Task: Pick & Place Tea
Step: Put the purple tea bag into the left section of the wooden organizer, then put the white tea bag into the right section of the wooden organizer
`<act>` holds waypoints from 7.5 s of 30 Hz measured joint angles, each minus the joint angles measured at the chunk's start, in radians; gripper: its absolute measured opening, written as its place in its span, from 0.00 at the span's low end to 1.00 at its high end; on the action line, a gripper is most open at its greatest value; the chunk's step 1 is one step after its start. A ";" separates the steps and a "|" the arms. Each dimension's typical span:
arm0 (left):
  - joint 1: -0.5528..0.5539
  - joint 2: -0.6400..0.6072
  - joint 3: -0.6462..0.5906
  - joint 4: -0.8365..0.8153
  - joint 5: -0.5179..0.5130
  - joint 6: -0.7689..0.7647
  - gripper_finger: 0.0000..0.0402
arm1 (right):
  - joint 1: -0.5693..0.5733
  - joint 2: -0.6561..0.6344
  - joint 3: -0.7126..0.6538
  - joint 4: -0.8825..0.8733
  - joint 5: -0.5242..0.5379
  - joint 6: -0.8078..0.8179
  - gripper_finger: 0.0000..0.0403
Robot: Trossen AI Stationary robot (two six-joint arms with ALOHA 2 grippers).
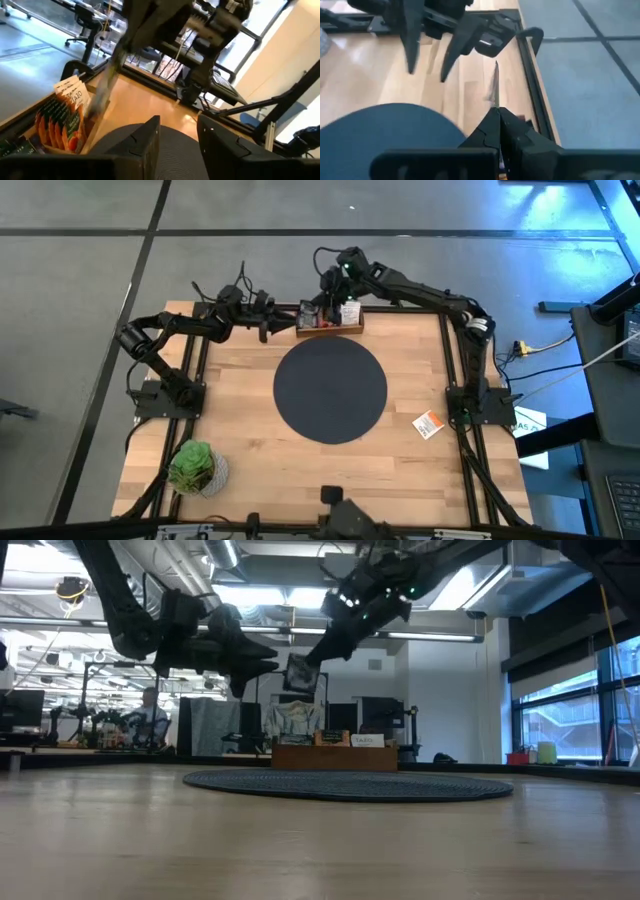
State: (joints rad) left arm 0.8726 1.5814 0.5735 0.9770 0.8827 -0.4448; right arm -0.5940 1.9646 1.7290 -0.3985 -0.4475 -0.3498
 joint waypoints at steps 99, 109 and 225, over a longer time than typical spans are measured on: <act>-0.742 0.299 0.505 -0.419 -0.546 0.210 0.32 | 0.945 -0.880 -1.166 -0.420 0.498 1.680 0.39; -0.740 0.299 0.505 -0.413 -0.571 0.203 0.32 | 1.051 -0.786 -1.226 -0.325 0.453 1.864 0.39; -0.978 0.453 0.504 -0.412 -0.620 0.380 0.32 | 1.057 -0.318 -0.899 0.358 0.567 0.242 0.39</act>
State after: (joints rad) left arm -0.1057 2.0342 1.0779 0.5649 0.2624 -0.0650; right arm 0.4631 1.6466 0.8296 -0.0401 0.1194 -0.1073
